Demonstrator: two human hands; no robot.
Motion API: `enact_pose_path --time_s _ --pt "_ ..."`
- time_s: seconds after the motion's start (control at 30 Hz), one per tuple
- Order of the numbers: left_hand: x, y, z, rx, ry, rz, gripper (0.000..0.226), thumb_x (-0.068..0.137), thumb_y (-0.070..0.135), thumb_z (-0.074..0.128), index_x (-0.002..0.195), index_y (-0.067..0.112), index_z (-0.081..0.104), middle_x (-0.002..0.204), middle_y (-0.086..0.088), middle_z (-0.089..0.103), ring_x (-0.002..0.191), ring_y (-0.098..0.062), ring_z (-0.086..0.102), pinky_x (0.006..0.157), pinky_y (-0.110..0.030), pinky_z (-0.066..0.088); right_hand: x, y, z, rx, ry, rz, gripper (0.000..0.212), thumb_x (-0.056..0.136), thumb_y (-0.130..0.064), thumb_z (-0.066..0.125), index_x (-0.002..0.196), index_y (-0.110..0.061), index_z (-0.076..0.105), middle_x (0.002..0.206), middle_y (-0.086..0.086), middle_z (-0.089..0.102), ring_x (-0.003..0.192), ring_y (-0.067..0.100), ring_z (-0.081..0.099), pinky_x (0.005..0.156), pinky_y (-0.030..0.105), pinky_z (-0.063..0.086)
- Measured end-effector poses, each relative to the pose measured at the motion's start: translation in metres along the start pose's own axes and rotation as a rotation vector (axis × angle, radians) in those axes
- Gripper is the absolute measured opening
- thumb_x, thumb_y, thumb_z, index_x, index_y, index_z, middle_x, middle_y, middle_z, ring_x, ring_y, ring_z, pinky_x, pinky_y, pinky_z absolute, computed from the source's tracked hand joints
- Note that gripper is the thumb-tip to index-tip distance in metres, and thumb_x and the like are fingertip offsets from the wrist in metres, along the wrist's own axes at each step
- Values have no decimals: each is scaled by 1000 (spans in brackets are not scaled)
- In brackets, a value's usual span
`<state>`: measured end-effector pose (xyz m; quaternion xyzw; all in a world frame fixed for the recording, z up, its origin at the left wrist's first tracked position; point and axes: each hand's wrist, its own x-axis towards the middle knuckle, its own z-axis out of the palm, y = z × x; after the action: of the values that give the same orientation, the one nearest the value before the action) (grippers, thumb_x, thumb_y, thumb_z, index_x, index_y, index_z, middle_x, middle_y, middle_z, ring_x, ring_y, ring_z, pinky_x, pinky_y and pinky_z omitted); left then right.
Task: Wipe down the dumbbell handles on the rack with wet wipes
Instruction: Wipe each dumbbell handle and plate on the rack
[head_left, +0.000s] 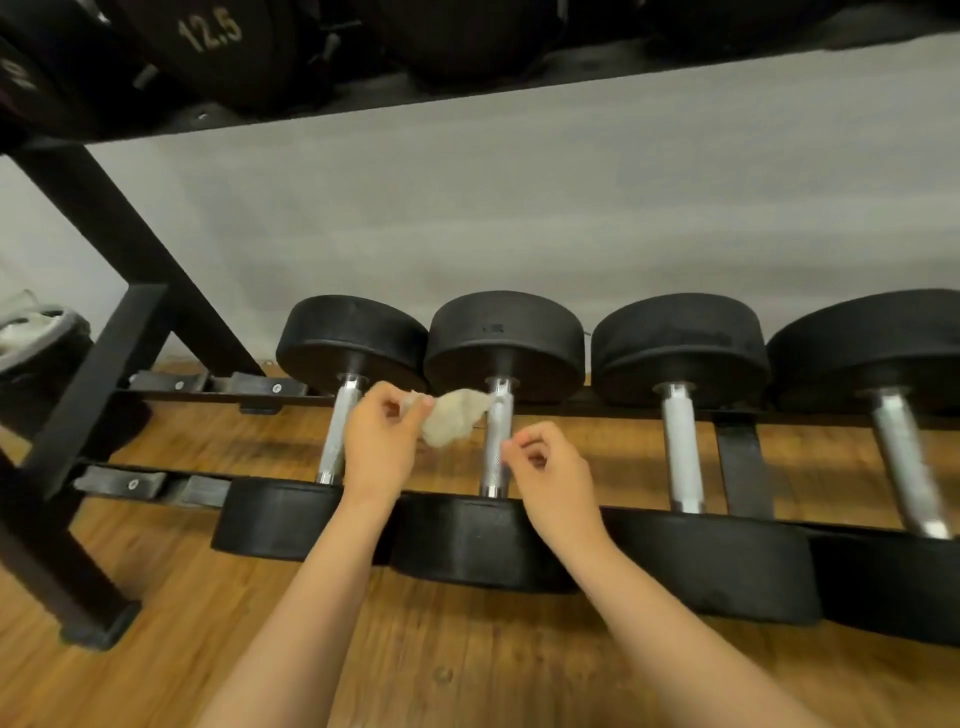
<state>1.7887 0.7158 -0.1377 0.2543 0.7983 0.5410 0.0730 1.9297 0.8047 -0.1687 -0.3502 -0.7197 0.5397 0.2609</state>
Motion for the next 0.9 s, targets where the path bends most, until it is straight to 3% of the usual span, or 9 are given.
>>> enact_pose_path --time_s 0.1,0.23,0.33,0.47,0.63,0.7,0.8,0.9 --pt "21 -8 8 85 141 79 17 92 22 66 82 18 53 81 2 63 79 -15 67 69 -40 59 -5 7 11 -120 141 -12 20 100 -36 46 95 -22 59 89 -9 65 80 5 61 64 21 49" --pt "45 -23 32 348 -20 72 24 89 20 70 76 15 50 77 -2 62 76 -18 66 66 -32 55 -8 9 11 -87 193 -59 24 101 -35 42 89 -20 58 78 -8 64 69 3 59 58 18 42" --pt "55 -25 52 270 -115 -37 22 85 19 74 76 11 56 85 -6 67 80 -20 69 77 -43 59 -8 10 12 -134 209 -72 24 100 -34 42 86 -22 57 74 -7 63 67 4 58 58 21 45" --pt "54 -13 68 6 -284 -189 14 88 20 72 80 10 67 96 -13 71 94 -25 70 87 -42 58 -7 10 12 -123 209 -53 25 101 -35 42 84 -23 56 70 -6 61 63 7 58 60 28 50" --pt "49 -13 61 -318 -409 -360 21 96 7 52 100 10 72 110 -10 71 105 -20 66 89 -28 53 -9 9 12 -145 197 -38 24 101 -35 42 87 -25 58 71 -8 62 63 3 59 52 10 40" --pt "50 -16 62 -288 -399 -318 20 93 2 57 104 8 73 112 -10 71 108 -23 65 91 -30 54 -9 8 11 -127 192 -31 24 101 -34 42 87 -24 58 71 -8 63 63 2 59 53 9 40" --pt "50 -16 71 -250 -280 -343 14 83 12 76 95 14 71 106 -7 70 105 -23 64 93 -36 53 -9 8 11 -121 188 -24 25 101 -34 42 86 -23 59 70 -7 63 63 4 59 52 12 41" --pt "57 -16 84 -268 -186 -478 33 73 19 85 96 10 63 105 -10 67 104 -25 64 95 -38 53 -9 8 11 -105 195 -30 25 101 -33 42 84 -23 58 69 -5 62 62 6 59 56 20 48"
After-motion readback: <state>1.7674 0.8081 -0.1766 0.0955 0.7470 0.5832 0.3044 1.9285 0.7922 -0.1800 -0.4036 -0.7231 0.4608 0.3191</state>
